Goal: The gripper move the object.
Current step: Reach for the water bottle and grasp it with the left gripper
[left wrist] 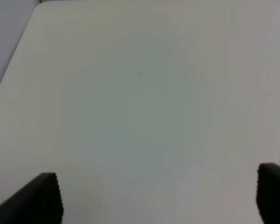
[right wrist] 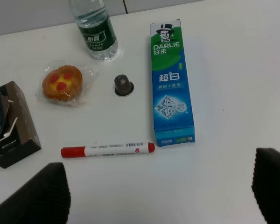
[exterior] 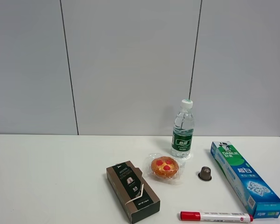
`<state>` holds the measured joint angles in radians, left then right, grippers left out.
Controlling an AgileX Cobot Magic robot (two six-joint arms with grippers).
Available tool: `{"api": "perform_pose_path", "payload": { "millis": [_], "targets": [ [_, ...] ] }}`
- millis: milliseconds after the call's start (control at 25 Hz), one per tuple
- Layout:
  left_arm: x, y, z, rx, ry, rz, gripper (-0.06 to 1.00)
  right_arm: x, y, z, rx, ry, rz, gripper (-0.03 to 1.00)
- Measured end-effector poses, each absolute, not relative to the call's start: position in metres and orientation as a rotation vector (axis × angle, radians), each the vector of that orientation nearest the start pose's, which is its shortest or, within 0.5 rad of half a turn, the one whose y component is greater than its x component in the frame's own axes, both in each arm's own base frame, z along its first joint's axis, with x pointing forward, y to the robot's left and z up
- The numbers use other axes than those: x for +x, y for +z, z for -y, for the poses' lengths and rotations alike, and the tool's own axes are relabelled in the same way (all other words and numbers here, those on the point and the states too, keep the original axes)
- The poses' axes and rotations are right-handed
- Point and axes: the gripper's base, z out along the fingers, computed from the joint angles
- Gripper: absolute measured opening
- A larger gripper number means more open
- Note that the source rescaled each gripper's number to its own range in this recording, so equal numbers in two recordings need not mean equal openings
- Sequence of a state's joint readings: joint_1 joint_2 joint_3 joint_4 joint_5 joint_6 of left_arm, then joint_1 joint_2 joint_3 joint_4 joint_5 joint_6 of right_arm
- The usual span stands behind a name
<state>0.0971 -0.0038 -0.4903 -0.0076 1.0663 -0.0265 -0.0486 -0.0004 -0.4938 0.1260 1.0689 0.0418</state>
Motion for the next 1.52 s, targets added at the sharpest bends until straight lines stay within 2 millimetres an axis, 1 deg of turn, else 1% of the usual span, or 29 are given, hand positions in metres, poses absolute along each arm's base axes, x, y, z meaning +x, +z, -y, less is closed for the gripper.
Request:
{"api": "perform_pose_path", "payload": {
  "millis": [40,880,1080,1160,1240,1320,1400,1520],
  "targets": [
    [-0.005,0.274,0.001,-0.127,0.035,-2.052,0.91,-0.004,0.275,-0.010,0.087,0.147,-2.053,1.00],
    [-0.004,0.274,0.001,-0.127,0.033,-2.052,0.91,-0.004,0.275,-0.010,0.087,0.147,-2.053,1.00],
    [-0.005,0.276,0.006,-0.123,-0.037,-2.044,0.91,-0.004,0.275,-0.010,0.087,0.147,-2.053,1.00],
    [-0.008,0.286,0.010,-0.117,-0.086,-2.015,0.91,-0.004,0.275,-0.010,0.087,0.147,-2.053,1.00],
    [-0.008,0.302,0.011,-0.114,-0.112,-1.997,0.91,-0.004,0.275,-0.010,0.087,0.147,-2.053,1.00],
    [-0.004,0.317,0.011,-0.113,-0.113,-1.998,0.91,-0.004,0.275,-0.010,0.087,0.147,-2.053,1.00],
    [0.004,0.332,0.010,-0.111,-0.111,-2.008,0.91,-0.004,0.275,-0.010,0.087,0.147,-2.053,1.00],
    [0.026,0.349,0.010,-0.100,-0.128,-2.058,0.91,-0.004,0.275,-0.010,0.087,0.147,-2.053,1.00]
  ]
}}
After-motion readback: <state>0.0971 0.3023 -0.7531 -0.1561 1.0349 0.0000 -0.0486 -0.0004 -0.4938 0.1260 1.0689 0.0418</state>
